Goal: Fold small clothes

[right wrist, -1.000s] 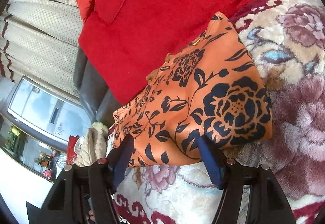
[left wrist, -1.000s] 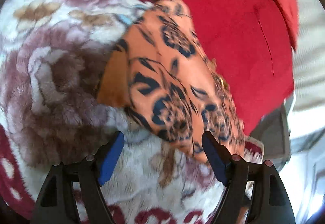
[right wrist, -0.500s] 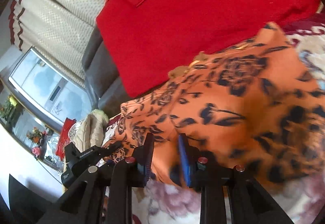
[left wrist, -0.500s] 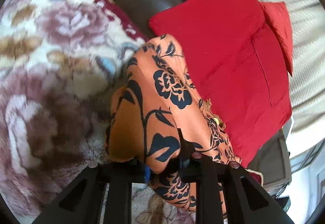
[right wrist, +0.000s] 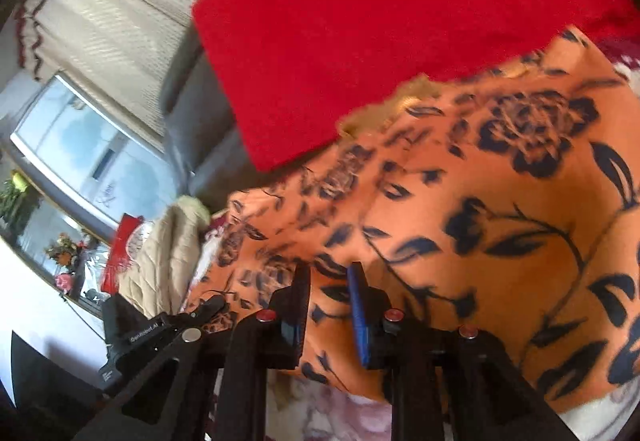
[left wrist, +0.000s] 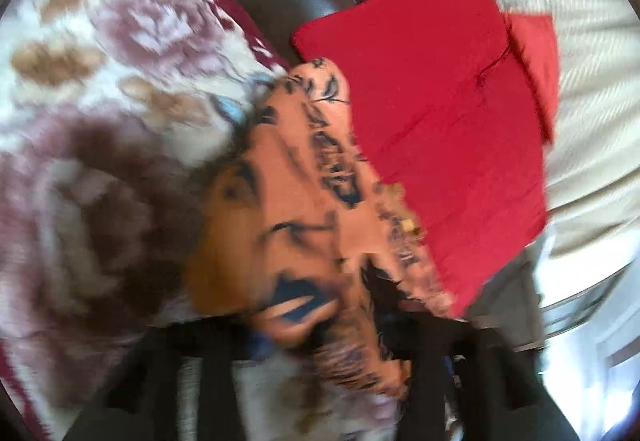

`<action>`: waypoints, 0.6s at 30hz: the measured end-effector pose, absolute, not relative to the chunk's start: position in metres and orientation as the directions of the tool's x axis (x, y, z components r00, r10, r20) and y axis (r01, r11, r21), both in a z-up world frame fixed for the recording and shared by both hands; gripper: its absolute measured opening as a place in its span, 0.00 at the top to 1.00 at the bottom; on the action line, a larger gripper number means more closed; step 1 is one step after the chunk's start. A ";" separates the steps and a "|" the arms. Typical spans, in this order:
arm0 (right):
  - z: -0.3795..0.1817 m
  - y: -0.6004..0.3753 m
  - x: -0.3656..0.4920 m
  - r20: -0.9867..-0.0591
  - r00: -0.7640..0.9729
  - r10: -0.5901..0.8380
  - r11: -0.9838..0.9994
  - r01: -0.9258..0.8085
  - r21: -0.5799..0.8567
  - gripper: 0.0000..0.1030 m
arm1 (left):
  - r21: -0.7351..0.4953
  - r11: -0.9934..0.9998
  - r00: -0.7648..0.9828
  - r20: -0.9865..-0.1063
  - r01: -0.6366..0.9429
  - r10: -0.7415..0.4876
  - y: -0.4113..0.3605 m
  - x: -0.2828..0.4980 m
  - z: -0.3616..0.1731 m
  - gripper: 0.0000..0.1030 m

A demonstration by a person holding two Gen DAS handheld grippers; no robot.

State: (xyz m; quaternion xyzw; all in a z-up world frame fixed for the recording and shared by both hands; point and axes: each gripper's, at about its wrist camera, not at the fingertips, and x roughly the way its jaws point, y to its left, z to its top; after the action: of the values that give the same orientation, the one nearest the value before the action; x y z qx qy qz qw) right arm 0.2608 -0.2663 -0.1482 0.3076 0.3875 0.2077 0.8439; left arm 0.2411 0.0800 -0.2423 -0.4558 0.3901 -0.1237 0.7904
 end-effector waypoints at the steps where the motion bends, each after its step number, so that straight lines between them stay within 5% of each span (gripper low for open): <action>1: -0.150 -0.262 0.264 -0.543 0.598 0.590 0.729 -0.105 0.677 0.78 | -0.830 0.536 0.667 -0.489 -0.156 -0.562 0.077 0.245 -0.244 0.26; 5: -0.171 -0.251 0.279 -0.612 0.542 0.576 0.751 -0.055 0.658 0.79 | -0.772 0.628 0.680 -0.511 -0.095 -0.526 0.063 0.252 -0.235 0.32; 7: -0.163 -0.251 0.278 -0.569 0.556 0.605 0.720 -0.078 0.690 0.78 | -0.739 0.670 0.697 -0.519 -0.074 -0.495 0.058 0.251 -0.225 0.75; 9: -0.153 -0.256 0.274 -0.528 0.600 0.601 0.710 -0.099 0.697 0.78 | -0.704 0.708 0.706 -0.528 -0.054 -0.472 0.056 0.251 -0.216 0.78; 14: -0.171 -0.263 0.285 -0.606 0.530 0.593 0.723 -0.020 0.690 0.83 | -0.613 0.790 0.716 -0.539 0.029 -0.444 0.036 0.248 -0.185 0.81; 18: -0.145 -0.294 0.271 -0.521 0.596 0.611 0.679 -0.056 0.732 0.78 | -0.507 0.848 0.724 -0.528 0.152 -0.445 -0.002 0.250 -0.140 0.82</action>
State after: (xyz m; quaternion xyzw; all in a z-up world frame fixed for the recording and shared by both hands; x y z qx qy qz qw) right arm 0.2714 -0.2939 -0.1445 0.3458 0.4013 0.2024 0.8237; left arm 0.2499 -0.0022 -0.1401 -0.2201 0.3329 -0.1656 0.9018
